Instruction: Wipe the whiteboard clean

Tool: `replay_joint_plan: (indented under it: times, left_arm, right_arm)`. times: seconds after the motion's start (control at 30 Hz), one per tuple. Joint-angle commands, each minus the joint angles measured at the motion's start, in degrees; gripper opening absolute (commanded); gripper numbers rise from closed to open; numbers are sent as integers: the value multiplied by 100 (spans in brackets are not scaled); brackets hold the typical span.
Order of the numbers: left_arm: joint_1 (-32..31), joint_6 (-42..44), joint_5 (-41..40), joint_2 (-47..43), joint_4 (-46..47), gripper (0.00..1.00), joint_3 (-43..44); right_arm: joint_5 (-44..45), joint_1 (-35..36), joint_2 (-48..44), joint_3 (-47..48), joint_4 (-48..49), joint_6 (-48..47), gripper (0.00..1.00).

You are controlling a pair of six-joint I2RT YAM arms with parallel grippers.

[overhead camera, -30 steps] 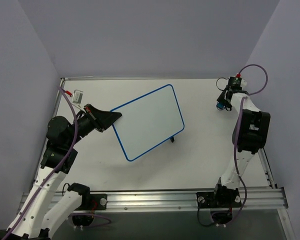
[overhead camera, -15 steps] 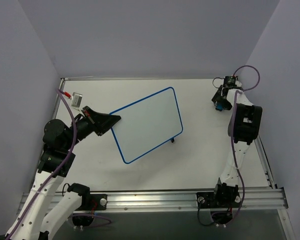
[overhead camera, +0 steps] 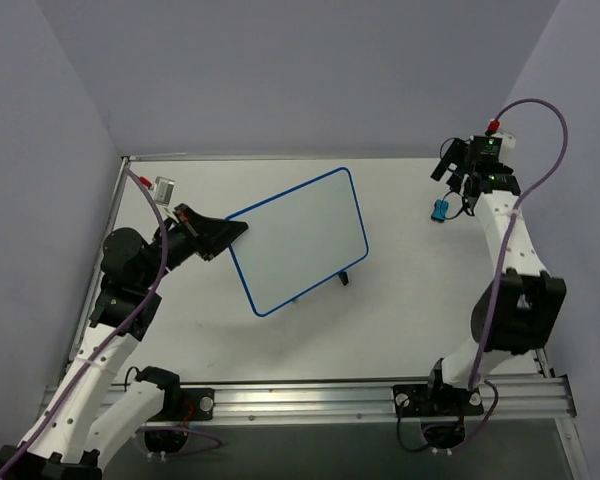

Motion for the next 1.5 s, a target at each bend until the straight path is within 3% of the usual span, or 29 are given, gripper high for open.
replay_joint_plan:
  times: [0.0, 0.17, 0.23, 0.4, 0.57, 0.63, 0.67, 0.83, 1.47]
  left_arm:
    - [-26, -197, -250, 108, 1584, 2, -61]
    - [-70, 92, -531, 468, 2709, 2, -403]
    - [-53, 233, -550, 600, 3070, 2, -527]
    - [79, 655, 459, 1356, 4113, 2, -377]
    - [395, 788, 1163, 1908, 5088, 2, -421]
    - [641, 516, 1374, 2155, 5556, 2, -492]
    - [729, 393, 1541, 2470, 6290, 2, -544]
    - [1195, -1285, 2288, 3745, 8492, 2, -247]
    - [984, -628, 2571, 4987, 8494, 2, -79]
  right_arm:
    - [51, 219, -1751, -841, 195, -76, 100]
    - [-249, 517, -3675, -2214, 442, -75, 100]
    - [-222, 562, -3942, -2329, 162, -137, 100]
    - [-109, 947, -4452, -2531, -86, -242, 100]
    - [-73, 1168, -4383, -2479, -138, -304, 100]
    - [-99, 1195, -4339, -2444, -121, -304, 100]
    - [-125, 1186, -4330, -2435, -112, -313, 100]
    - [-108, 1274, -4286, -2435, -77, -374, 100]
    - [-11, 1713, -4136, -2329, -121, -541, 100]
